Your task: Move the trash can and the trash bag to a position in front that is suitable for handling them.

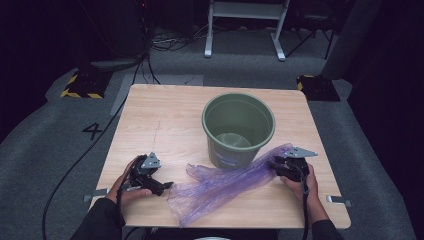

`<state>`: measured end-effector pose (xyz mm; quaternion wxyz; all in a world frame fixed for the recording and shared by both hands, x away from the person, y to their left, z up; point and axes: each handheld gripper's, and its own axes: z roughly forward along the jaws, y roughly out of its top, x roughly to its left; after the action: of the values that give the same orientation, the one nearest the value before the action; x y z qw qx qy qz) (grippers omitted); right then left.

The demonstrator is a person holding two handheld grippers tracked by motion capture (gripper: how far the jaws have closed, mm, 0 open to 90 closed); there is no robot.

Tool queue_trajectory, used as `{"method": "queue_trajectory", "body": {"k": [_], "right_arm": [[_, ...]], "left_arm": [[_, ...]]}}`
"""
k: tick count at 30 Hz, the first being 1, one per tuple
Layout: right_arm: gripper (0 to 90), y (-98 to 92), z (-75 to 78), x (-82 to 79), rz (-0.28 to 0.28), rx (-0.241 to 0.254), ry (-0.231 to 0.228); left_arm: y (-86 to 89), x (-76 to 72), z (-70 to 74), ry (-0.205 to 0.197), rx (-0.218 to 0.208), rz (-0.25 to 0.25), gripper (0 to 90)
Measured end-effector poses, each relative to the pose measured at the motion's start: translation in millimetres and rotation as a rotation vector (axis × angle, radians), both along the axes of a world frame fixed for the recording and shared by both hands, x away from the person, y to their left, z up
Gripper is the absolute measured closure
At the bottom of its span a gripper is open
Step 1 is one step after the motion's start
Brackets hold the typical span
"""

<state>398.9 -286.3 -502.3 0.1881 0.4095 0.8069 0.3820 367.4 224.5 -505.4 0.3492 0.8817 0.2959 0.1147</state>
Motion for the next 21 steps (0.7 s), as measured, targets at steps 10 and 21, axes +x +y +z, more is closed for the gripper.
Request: {"method": "queue_trajectory", "body": {"k": [10, 21], "right_arm": [[64.1, 1.1, 0.1, -1.6, 0.005, -0.004, -0.004], [76.2, 2.2, 0.0, -2.6, 0.018, -0.008, -0.013]], "left_arm": [[9.8, 3.1, -0.4, 0.003, -0.007, 0.038, 0.0], [9.0, 3.6, -0.6, 0.002, -0.009, 0.04, 0.0]]}}
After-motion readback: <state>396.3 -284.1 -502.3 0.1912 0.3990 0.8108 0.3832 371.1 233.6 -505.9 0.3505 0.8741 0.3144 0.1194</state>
